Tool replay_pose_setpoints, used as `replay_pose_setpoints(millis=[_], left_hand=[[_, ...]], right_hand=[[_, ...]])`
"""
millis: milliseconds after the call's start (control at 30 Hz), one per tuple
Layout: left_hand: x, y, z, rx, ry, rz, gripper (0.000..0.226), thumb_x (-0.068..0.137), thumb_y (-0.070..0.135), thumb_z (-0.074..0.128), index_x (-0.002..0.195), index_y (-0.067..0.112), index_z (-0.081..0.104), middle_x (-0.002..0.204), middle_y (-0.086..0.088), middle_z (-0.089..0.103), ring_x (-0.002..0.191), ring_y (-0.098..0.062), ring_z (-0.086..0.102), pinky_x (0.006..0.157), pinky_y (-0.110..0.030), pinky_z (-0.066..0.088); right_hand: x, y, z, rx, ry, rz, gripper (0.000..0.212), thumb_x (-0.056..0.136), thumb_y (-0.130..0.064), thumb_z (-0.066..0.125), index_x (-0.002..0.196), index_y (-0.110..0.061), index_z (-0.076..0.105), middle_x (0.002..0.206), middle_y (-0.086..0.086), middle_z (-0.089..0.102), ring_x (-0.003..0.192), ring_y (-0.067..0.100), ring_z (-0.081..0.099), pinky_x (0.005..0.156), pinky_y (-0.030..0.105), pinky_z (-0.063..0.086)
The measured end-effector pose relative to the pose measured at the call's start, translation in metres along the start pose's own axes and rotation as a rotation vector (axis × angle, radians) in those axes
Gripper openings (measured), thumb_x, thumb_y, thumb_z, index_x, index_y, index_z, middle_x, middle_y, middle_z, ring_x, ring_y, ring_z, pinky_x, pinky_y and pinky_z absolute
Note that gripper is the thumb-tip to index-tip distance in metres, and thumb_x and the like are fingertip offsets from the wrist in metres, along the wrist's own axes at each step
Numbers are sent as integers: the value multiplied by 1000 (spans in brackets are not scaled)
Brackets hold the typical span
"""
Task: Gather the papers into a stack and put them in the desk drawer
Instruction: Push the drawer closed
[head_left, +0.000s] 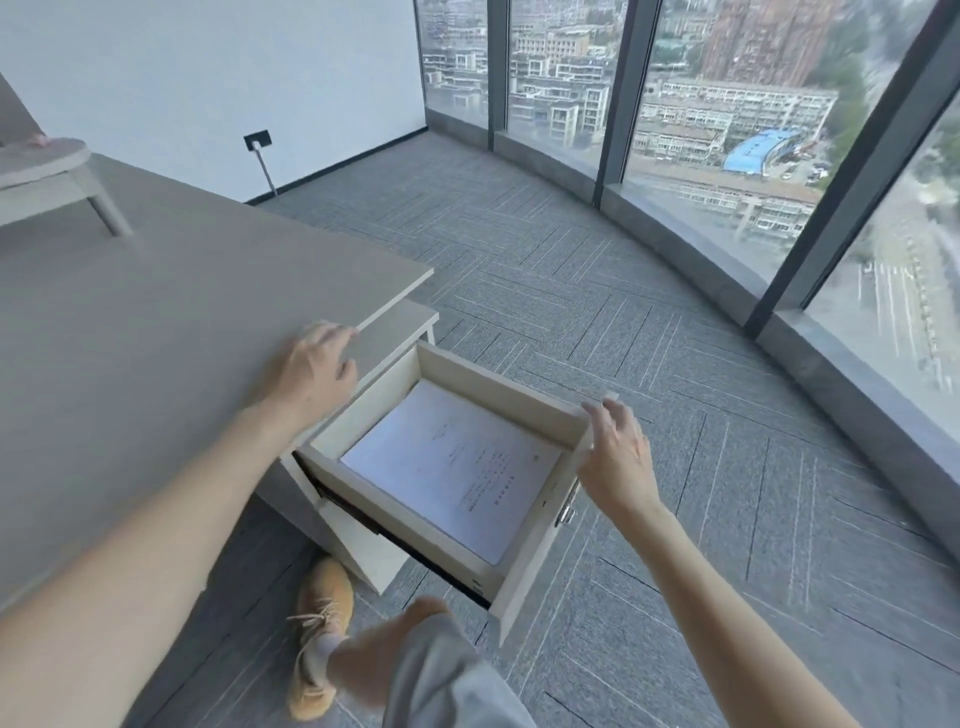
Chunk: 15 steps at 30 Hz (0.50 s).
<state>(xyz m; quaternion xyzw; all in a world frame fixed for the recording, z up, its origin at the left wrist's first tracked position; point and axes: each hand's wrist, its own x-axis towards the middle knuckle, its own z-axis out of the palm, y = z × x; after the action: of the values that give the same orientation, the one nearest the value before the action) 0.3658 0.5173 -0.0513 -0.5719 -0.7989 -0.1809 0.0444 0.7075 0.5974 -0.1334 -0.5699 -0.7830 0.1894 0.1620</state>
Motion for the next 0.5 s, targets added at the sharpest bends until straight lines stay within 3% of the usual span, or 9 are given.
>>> replay_pose_setpoints(millis=[100, 200, 300, 500], left_hand=[[8, -38, 1, 90, -243, -157, 70, 91, 27, 61, 153, 13, 31, 161, -20, 25, 144, -39, 31, 116, -46, 28], [2, -63, 11, 323, -369, -167, 91, 90, 47, 58, 158, 23, 3, 168, -5, -1, 154, -29, 4, 121, -50, 11], [4, -66, 11, 319, -354, -127, 93, 90, 49, 58, 158, 27, -1, 168, -1, -4, 154, -29, 0, 120, -50, 8], [12, -83, 3, 334, -398, -37, 92, 88, 46, 61, 156, 38, -1, 168, 1, -3, 154, -30, 0, 121, -49, 8]], right_hand=[[-17, 22, 2, 40, -201, 57, 72, 85, -8, 51, 154, -16, 28, 146, 13, 45, 133, 33, 47, 109, 48, 40], [-32, 29, 8, 215, -395, 43, 100, 89, -24, 68, 160, -20, -1, 152, 13, 44, 133, 31, 51, 108, 48, 44], [-35, 24, 10, 386, -379, 83, 105, 89, -17, 73, 160, -20, -5, 158, 6, 41, 132, 25, 56, 104, 43, 49], [-23, 5, 22, 483, -416, 101, 101, 91, -12, 69, 160, -32, -3, 156, 3, 44, 111, 17, 70, 99, 39, 52]])
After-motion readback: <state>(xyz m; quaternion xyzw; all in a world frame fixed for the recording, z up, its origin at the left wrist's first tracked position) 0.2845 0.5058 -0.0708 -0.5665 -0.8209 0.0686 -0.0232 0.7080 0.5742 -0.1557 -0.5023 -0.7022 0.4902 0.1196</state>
